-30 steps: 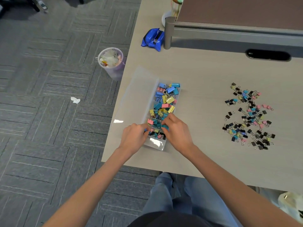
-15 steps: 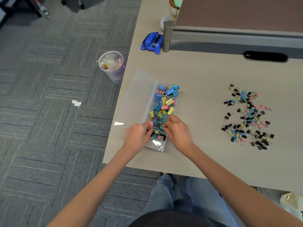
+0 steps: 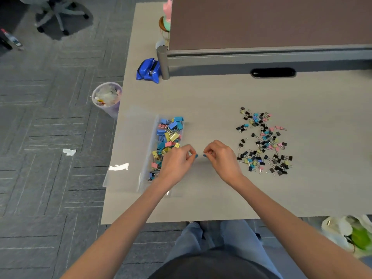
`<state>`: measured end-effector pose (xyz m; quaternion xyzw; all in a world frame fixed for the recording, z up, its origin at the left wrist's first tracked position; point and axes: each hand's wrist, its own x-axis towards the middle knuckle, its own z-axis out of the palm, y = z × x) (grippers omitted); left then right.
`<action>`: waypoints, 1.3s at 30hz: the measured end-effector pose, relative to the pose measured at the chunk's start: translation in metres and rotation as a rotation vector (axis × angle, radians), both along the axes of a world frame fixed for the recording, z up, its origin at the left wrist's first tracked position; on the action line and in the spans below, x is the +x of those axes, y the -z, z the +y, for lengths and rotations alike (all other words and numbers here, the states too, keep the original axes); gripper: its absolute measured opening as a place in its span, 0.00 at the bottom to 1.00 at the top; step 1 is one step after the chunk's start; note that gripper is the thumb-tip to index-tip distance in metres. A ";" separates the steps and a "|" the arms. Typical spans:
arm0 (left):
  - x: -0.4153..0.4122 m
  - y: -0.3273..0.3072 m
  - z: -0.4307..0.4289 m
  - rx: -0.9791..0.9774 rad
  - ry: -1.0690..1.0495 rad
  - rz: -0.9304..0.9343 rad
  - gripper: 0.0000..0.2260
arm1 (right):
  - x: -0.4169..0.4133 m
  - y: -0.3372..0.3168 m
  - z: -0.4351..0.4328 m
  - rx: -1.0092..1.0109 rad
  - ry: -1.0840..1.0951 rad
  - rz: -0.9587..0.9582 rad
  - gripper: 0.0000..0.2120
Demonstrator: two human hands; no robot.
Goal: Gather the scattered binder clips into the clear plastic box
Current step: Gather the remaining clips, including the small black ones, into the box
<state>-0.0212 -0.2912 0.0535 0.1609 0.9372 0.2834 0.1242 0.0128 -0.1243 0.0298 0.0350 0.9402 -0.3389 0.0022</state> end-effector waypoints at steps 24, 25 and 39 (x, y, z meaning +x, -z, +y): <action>0.045 0.091 0.190 -0.332 0.486 0.140 0.35 | 0.080 0.065 0.268 0.544 -0.273 -0.269 0.51; 0.048 0.094 0.190 -0.372 0.488 0.150 0.36 | 0.081 0.067 0.272 0.566 -0.284 -0.270 0.52; 0.017 0.115 0.225 -0.489 0.519 0.196 0.37 | 0.042 0.086 0.270 0.484 -0.389 -0.204 0.45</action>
